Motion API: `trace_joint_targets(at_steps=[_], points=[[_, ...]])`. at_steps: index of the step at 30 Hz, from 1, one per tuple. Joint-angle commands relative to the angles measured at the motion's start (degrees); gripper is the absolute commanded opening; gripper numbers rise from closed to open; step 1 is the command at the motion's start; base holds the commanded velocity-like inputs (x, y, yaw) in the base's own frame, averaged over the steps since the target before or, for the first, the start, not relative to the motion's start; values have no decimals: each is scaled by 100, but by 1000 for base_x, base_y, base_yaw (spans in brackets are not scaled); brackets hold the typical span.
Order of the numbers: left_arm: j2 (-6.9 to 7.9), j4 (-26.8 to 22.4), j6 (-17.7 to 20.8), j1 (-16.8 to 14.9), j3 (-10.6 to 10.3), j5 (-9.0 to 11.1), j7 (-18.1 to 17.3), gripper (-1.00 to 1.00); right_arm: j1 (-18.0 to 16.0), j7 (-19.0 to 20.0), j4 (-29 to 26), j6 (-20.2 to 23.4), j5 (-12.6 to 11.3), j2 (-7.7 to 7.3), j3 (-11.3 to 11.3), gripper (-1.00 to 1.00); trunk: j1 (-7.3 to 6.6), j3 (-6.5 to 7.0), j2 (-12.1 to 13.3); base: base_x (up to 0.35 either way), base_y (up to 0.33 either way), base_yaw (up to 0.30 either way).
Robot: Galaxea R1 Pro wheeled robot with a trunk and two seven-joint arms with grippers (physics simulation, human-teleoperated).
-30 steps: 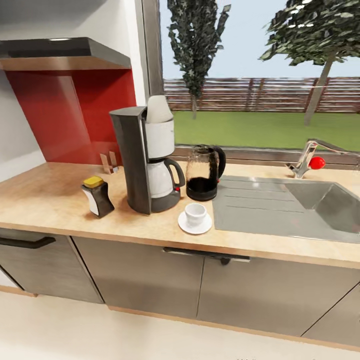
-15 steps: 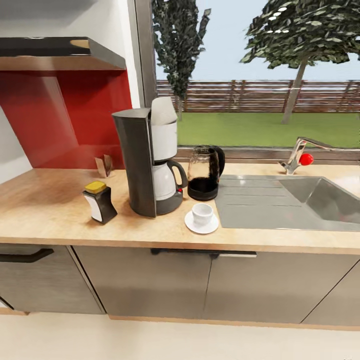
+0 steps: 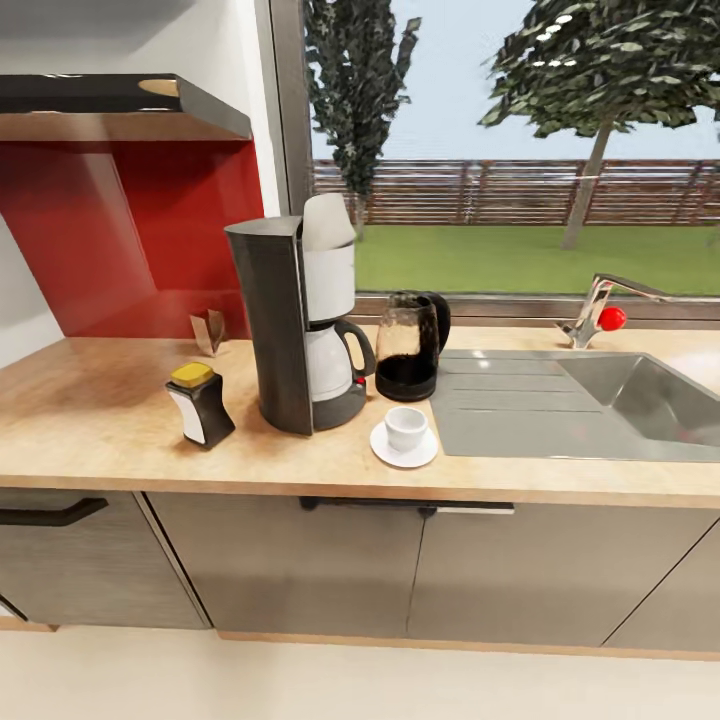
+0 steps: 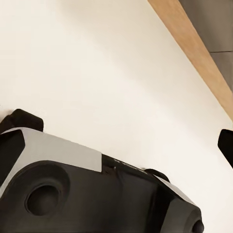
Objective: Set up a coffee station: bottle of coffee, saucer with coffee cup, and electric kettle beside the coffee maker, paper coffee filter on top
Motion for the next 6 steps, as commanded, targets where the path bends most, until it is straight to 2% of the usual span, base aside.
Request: trace_joint_targets(at_steps=[1, 2, 6], points=[[-1, 2, 39, -3, 34, -7, -14, 100, -9, -29, 27, -34, -63, 119, 45, 100, 0, -5, -3, 0, 0, 0], [-1, 2, 39, -3, 36, -7, -11, 100, -9, -56, 26, -34, -64, 217, 45, 100, 0, -5, -3, 0, 0, 0], [-24, 5, 34, -3, 40, -7, -2, 100, -9, -98, 27, -34, -65, 410, 45, 100, 0, -5, -3, 0, 0, 0]])
